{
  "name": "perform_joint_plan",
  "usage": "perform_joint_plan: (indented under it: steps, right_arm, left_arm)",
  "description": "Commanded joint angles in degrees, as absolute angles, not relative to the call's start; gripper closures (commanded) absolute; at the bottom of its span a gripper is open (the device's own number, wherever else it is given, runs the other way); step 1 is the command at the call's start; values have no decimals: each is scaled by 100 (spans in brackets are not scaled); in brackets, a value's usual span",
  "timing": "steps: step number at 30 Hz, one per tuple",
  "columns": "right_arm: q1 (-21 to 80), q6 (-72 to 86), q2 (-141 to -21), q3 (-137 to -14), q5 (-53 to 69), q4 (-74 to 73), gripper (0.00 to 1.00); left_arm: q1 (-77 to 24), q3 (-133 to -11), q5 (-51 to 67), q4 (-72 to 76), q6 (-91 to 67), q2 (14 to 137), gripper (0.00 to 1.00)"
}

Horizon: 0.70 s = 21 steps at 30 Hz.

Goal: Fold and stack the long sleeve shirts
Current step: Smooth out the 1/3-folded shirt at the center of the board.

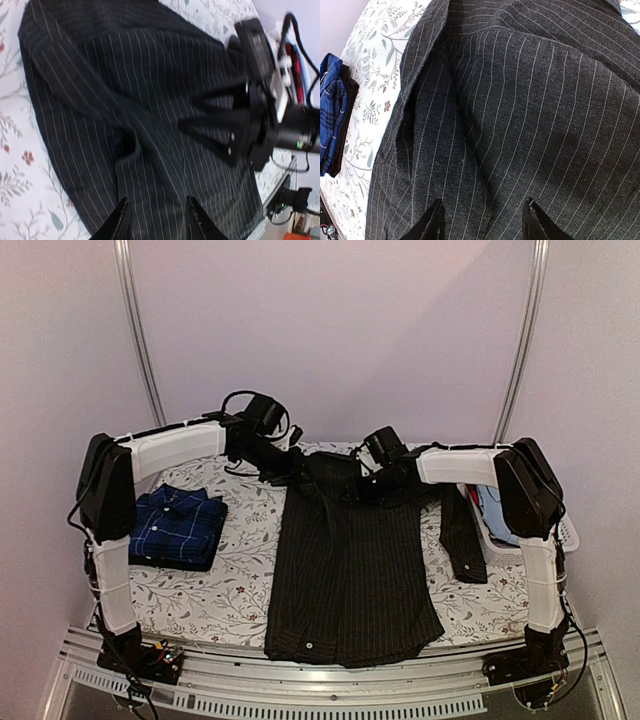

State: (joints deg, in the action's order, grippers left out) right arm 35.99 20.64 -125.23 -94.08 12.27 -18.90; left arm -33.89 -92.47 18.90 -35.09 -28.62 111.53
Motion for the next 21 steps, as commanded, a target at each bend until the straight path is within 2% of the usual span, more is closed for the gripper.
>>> perform_joint_plan:
  steps: [1, 5, 8, 21]
  right_arm:
    - [3604, 2217, -12384, -9320, 1134, -1820, 49]
    - [3609, 2241, -12303, -9192, 1053, -1798, 49]
    - [3604, 2241, -12265, -9167, 1035, -1795, 49]
    - [3605, 2283, -12149, -9057, 1028, -1709, 50]
  left_arm:
    - [-3267, -10682, 1271, -3806, -2661, 12199, 60]
    - [-3263, -12128, 642, -4392, -2619, 13214, 57]
    - [-3280, -12769, 200, -4718, -2532, 13752, 57]
    - [-3570, -13461, -683, -4843, -2211, 14457, 50]
